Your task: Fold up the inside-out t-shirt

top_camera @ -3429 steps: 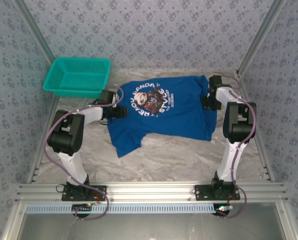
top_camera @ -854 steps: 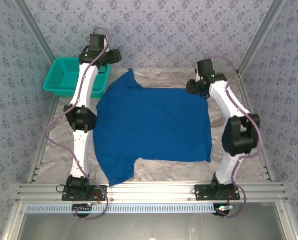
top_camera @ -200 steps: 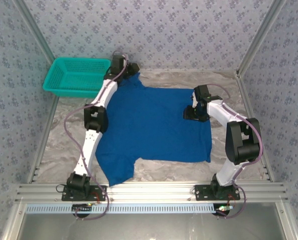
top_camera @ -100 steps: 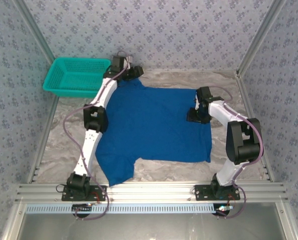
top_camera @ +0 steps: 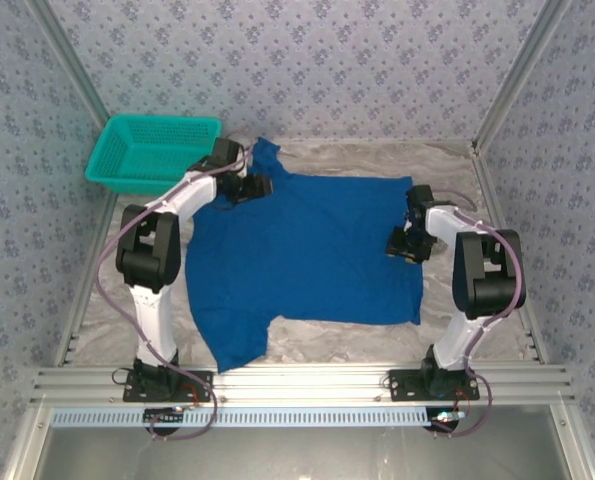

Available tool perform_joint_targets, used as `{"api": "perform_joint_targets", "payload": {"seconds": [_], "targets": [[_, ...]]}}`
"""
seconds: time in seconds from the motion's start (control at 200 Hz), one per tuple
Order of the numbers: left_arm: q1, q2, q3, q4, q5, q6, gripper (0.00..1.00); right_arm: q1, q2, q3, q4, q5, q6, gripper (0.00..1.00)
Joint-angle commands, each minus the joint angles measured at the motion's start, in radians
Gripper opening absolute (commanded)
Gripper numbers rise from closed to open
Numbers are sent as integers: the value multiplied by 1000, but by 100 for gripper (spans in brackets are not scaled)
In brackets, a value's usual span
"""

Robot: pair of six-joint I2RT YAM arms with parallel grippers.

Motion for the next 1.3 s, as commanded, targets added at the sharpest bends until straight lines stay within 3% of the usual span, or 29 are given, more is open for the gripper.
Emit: {"api": "perform_joint_targets", "payload": {"seconds": [0.0,0.145,0.255,0.445,0.685,0.779,0.889,1.059,1.194,1.294], "targets": [[15,-94,-150,56,-86,6,63,-39,75,59,-32,31,25,48],[39,-154,-288,91,-111,-14,63,-75,127,143,-42,90,28,48],[55,-117,-297,88,-105,-8,64,-96,164,212,-54,107,31,47],[59,39,-165,74,-109,13,64,-122,215,311,-66,127,33,47],[66,241,163,-52,-98,48,64,-116,291,413,-86,107,24,47],[63,254,222,-71,-69,46,64,-107,300,450,-90,96,7,47],[55,197,218,-67,-37,46,65,-77,203,422,-65,96,-10,48],[25,-29,29,31,-12,23,69,89,-56,268,-21,81,-47,53],[-4,-253,-210,68,-34,4,72,343,-199,76,49,-171,-66,55],[-4,-429,-403,20,-92,-10,71,552,-218,-11,134,-273,-20,56]]}}
